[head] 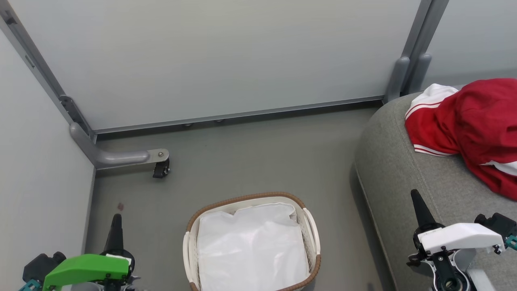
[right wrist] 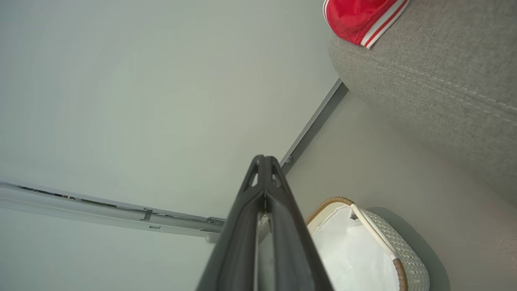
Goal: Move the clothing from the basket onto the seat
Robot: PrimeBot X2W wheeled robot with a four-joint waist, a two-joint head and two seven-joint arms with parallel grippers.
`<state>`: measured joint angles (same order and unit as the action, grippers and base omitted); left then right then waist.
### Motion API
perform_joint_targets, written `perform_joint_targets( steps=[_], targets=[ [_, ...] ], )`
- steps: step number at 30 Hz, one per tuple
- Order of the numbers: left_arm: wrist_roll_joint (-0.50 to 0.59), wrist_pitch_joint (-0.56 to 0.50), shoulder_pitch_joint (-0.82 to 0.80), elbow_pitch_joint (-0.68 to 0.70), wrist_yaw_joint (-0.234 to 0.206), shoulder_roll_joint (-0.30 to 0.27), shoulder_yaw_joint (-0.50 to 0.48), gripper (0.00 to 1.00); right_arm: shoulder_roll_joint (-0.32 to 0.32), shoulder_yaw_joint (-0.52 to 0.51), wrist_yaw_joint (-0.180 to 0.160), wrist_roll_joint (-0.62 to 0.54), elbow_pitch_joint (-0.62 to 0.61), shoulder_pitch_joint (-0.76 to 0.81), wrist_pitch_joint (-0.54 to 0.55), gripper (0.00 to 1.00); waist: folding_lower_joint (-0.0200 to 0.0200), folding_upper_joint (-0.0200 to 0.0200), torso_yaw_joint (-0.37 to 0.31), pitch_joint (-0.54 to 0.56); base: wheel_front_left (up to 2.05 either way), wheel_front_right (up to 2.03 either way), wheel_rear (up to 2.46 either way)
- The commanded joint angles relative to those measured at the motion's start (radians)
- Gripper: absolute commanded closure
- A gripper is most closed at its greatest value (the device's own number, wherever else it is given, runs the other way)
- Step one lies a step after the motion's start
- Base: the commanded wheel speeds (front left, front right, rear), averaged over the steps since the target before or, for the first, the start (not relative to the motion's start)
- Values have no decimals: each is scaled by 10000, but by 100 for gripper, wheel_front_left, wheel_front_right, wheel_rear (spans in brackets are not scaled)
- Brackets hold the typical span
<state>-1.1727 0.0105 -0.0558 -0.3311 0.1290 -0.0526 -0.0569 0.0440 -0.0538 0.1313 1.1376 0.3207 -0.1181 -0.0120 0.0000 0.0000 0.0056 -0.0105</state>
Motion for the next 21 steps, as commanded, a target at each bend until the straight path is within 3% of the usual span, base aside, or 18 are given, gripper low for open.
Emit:
perform_joint_targets(
  steps=[1, 21],
  targets=[
    [-250, -61, -256, 135, 17, -33, -55, 100, 57, -64, -5, 288, -146, -1, 75, 100, 0, 0, -1, 2, 0, 0, 0],
    [-1925, -536, -404, 439, 22, -11, -279, 100, 70, -288, -6, 2078, -409, 55, 563, 100, 0, 0, -20, 26, 0, 0, 0]
  ],
)
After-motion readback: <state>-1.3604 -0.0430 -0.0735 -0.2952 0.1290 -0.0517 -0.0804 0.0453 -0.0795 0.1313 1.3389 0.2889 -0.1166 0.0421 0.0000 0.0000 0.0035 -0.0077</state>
